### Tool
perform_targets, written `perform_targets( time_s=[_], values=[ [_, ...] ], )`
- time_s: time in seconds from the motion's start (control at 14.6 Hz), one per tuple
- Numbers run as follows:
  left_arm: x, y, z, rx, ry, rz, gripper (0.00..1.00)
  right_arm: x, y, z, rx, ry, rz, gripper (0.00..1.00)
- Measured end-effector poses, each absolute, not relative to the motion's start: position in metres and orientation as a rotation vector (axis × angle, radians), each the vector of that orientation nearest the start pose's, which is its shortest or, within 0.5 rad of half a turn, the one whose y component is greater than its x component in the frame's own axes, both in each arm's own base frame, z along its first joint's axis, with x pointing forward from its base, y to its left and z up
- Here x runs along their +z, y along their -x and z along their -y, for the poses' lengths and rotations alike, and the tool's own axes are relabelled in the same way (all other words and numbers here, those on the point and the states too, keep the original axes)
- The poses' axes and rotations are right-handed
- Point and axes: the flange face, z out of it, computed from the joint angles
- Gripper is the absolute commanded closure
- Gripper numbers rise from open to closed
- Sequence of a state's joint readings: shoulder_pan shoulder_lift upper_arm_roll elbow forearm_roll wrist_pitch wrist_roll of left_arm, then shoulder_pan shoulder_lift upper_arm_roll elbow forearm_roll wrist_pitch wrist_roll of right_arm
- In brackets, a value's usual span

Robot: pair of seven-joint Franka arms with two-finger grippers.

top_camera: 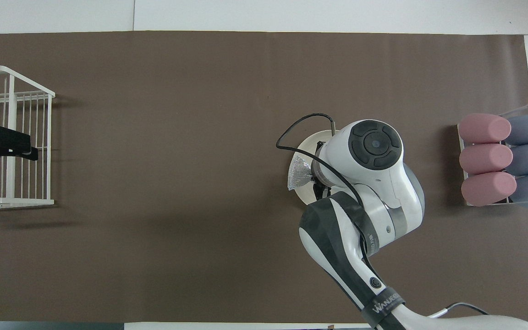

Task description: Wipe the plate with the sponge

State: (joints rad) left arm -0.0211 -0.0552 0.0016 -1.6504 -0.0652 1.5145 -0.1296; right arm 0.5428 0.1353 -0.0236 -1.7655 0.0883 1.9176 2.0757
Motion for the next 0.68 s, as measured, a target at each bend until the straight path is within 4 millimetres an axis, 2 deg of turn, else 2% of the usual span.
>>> perform_targets(
  time_s=[0.14,0.41,0.55,0.68],
  values=[
    [0.613,-0.529,0.018,0.136,3.193,0.172,0.00,0.510,-0.515,-0.322,0.114,2.176,-2.200,1.00],
    [0.625,-0.522,0.025,0.103,3.198,0.151,0.00,0.515,-0.486,-0.368,0.118,2.188,-2.185,1.00],
    [0.630,-0.518,0.030,0.100,3.218,0.143,0.00,0.513,-0.483,-0.374,0.119,2.187,-2.191,1.00],
    [0.628,-0.515,0.039,0.132,3.279,0.134,0.00,0.513,-0.490,-0.364,0.116,2.165,-2.213,1.00]
  ],
)
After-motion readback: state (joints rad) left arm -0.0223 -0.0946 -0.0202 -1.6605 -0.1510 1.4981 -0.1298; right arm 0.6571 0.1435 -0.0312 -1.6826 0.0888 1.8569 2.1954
